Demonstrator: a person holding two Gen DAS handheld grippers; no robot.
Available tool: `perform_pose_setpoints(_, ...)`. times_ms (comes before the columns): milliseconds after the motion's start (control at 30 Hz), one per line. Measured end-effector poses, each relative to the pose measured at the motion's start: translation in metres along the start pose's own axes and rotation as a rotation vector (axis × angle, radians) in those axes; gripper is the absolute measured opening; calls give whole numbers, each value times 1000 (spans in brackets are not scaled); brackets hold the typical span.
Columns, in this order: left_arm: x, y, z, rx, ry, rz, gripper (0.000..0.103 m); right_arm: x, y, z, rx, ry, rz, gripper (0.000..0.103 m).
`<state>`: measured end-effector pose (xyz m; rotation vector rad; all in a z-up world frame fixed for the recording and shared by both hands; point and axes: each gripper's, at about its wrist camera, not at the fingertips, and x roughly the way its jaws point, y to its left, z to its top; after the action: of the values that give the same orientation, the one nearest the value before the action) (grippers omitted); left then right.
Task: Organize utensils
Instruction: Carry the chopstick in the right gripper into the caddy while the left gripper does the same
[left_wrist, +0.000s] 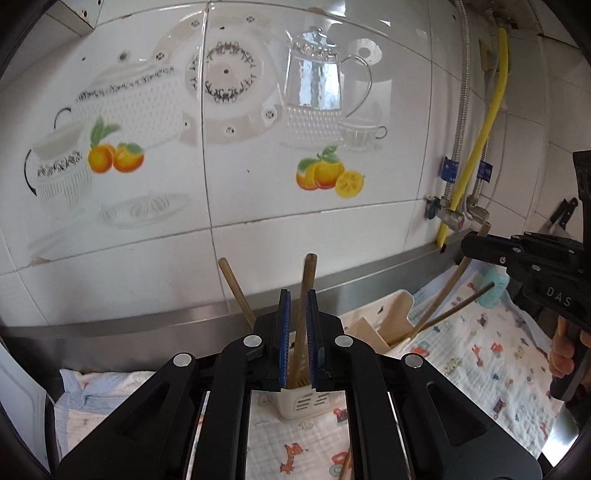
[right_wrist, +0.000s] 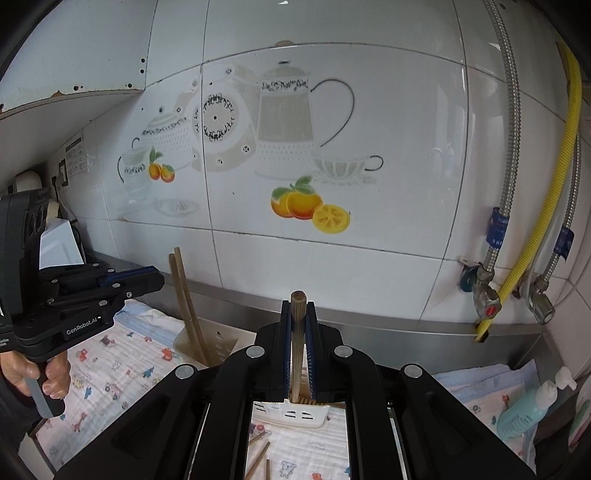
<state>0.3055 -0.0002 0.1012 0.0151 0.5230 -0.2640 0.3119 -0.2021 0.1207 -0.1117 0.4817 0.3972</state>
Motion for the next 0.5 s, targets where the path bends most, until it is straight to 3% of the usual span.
perform_pose_setpoints(233,-5,1,-10,-2,11,-11,12,-9,1,-3,-1,-5,-10,10)
perform_pose_setpoints(300,-11,3,-14,-16,4,-11,23,-16,1,-3,1,-14,-12,15)
perform_pose_setpoints(400,-20,4,-19,-30,0,-5,31,-30,3,-5,-3,-28,-14,16)
perform_pose_setpoints(433,-24,5,-21,-36,-1,-7,43,-35,4,-7,0,-33,-14,17)
perform_pose_setpoints(500,-33,4,-28,-32,-18,7,46,-45,6,-10,3,-38,-11,20)
